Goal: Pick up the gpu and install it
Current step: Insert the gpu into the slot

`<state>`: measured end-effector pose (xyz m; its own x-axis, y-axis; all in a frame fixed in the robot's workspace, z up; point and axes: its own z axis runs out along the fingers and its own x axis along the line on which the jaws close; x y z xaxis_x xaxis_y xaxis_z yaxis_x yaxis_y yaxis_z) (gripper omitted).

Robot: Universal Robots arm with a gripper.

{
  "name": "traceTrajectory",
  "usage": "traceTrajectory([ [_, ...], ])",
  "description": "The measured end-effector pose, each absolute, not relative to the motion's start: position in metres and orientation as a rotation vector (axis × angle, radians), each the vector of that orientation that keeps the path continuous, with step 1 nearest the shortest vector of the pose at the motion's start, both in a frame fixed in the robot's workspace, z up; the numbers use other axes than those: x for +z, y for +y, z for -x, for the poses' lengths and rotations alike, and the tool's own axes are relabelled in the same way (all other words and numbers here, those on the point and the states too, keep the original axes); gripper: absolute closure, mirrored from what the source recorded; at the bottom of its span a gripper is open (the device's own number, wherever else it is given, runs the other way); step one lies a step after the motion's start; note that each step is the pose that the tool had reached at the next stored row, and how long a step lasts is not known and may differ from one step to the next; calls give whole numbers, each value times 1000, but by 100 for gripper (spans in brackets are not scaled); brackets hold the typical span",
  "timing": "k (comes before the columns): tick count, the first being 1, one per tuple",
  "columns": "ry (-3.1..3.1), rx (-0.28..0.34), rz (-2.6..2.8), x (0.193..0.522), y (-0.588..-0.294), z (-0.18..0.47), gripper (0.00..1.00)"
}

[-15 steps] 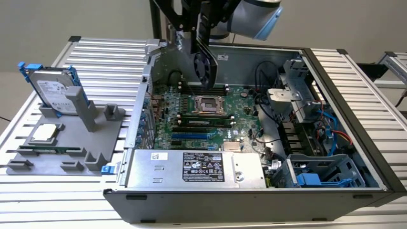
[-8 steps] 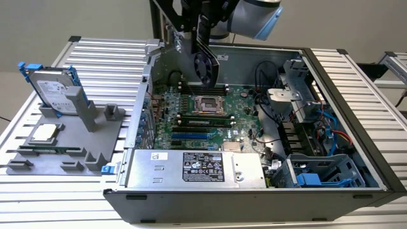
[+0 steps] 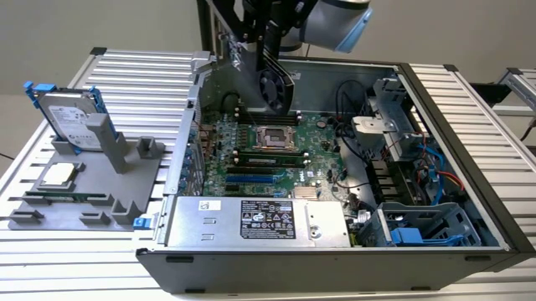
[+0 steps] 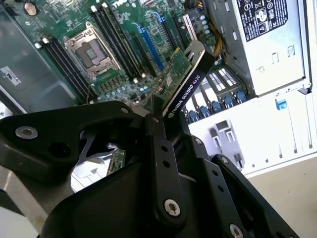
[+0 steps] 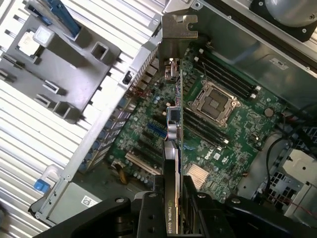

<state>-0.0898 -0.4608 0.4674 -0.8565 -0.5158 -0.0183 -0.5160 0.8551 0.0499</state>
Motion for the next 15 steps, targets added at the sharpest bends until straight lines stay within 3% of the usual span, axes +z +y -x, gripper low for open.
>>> traceTrajectory([
  [15, 2979, 84, 987, 467, -461, 83, 100],
])
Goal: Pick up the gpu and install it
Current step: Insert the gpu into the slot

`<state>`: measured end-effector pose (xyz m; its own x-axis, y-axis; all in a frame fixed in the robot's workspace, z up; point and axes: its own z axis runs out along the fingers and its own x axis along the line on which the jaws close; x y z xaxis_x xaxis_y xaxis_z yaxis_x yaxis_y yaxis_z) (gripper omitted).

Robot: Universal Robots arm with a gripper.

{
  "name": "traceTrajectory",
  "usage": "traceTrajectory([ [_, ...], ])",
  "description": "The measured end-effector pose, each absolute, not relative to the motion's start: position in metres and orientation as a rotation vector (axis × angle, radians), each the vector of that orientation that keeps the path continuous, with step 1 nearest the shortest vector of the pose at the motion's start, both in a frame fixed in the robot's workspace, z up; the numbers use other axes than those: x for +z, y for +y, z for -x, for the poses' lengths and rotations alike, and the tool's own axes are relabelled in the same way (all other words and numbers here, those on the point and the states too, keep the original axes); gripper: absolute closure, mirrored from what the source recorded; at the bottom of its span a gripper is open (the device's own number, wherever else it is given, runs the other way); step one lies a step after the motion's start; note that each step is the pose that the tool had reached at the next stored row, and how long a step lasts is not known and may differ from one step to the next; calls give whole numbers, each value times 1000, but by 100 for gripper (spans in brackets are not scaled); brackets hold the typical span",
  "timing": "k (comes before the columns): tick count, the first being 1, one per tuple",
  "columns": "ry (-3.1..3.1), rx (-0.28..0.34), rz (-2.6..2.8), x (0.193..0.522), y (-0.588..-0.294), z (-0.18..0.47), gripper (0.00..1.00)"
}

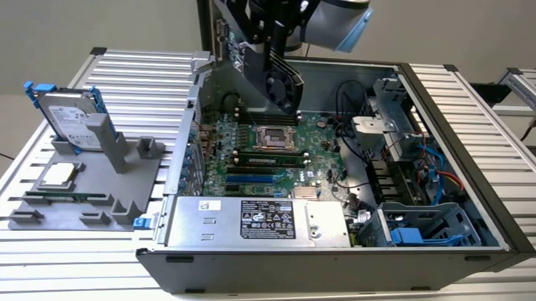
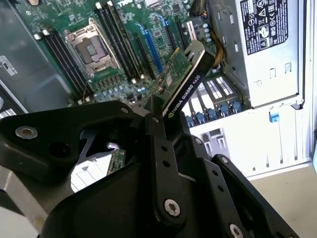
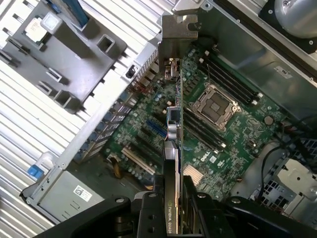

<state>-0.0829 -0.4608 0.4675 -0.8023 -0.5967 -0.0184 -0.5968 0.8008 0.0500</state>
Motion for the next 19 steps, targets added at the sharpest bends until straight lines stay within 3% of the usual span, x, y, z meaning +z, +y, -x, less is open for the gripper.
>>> traceTrajectory([
  [19, 2893, 85, 1229, 467, -461, 70, 100],
])
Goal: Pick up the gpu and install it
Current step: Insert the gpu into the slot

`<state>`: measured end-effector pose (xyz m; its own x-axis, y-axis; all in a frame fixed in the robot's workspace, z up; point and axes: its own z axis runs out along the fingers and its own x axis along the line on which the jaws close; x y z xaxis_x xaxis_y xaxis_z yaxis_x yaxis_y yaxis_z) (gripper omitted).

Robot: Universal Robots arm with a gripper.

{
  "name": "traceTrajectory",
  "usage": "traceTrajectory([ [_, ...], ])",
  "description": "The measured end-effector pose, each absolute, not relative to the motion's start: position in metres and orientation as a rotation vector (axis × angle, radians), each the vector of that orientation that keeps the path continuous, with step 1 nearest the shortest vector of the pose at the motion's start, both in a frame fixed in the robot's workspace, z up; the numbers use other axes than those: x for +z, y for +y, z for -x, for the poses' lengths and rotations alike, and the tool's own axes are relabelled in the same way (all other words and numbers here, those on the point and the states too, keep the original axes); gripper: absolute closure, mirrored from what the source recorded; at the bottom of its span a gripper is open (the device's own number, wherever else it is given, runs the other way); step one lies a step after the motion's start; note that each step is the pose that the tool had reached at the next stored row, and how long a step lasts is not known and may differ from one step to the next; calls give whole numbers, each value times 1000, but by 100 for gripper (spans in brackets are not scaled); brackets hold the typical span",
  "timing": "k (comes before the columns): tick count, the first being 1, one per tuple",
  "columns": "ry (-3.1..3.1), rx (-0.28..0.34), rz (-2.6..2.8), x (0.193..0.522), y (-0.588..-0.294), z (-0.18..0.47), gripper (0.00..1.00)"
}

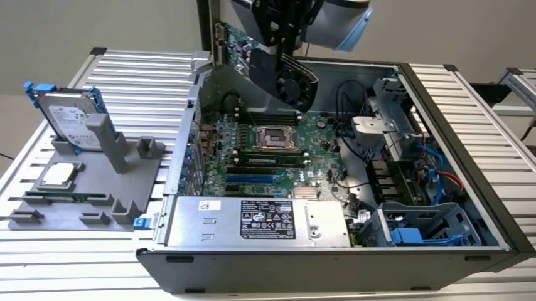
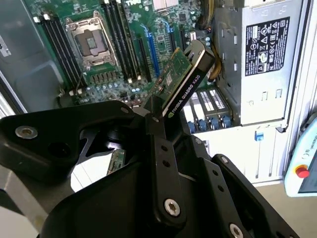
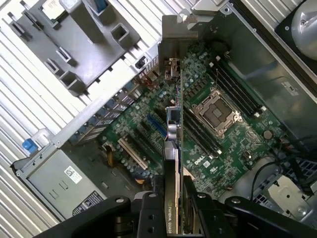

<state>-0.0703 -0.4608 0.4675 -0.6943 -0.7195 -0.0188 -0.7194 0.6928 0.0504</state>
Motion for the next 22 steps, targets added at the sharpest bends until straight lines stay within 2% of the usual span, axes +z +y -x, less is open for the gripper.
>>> traceTrajectory([
  [22, -2763, -87, -1479, 467, -461, 49, 100],
])
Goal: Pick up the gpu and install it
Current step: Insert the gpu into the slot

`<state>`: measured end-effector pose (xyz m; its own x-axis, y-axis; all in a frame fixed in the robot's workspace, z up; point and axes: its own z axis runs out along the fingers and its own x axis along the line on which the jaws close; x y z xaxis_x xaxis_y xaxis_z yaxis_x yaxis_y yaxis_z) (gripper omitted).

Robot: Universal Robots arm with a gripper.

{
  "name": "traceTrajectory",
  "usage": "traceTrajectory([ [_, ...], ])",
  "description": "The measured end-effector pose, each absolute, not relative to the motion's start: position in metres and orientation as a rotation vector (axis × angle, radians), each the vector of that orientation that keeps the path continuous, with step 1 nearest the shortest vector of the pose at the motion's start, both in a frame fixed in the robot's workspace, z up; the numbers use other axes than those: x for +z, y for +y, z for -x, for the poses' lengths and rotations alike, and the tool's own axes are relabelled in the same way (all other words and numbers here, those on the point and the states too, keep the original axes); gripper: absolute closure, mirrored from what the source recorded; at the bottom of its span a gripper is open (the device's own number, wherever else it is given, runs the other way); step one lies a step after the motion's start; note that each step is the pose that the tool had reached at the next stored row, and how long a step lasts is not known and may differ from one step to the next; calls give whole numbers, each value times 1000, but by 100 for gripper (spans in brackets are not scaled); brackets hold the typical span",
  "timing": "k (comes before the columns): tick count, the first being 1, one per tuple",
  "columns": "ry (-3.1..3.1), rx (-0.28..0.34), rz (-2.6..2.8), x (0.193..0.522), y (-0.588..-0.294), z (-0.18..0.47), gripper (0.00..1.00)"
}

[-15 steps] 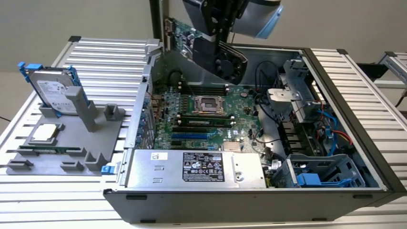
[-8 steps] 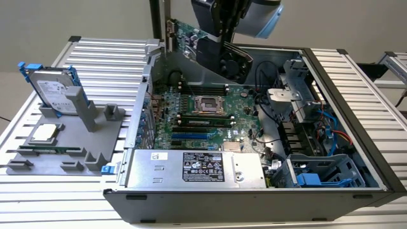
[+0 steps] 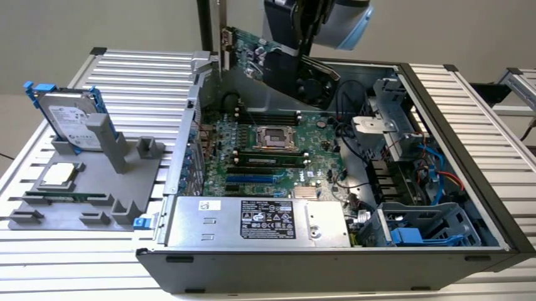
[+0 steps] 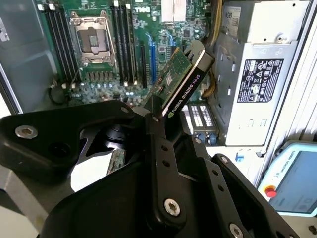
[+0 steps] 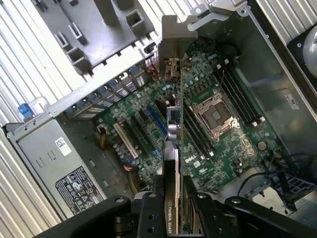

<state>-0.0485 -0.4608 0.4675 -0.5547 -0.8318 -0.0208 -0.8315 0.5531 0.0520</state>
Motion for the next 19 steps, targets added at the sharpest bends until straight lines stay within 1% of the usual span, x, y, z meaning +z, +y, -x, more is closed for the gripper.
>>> traceTrajectory([
  [19, -2567, -87, -1788, 468, -461, 43, 100],
])
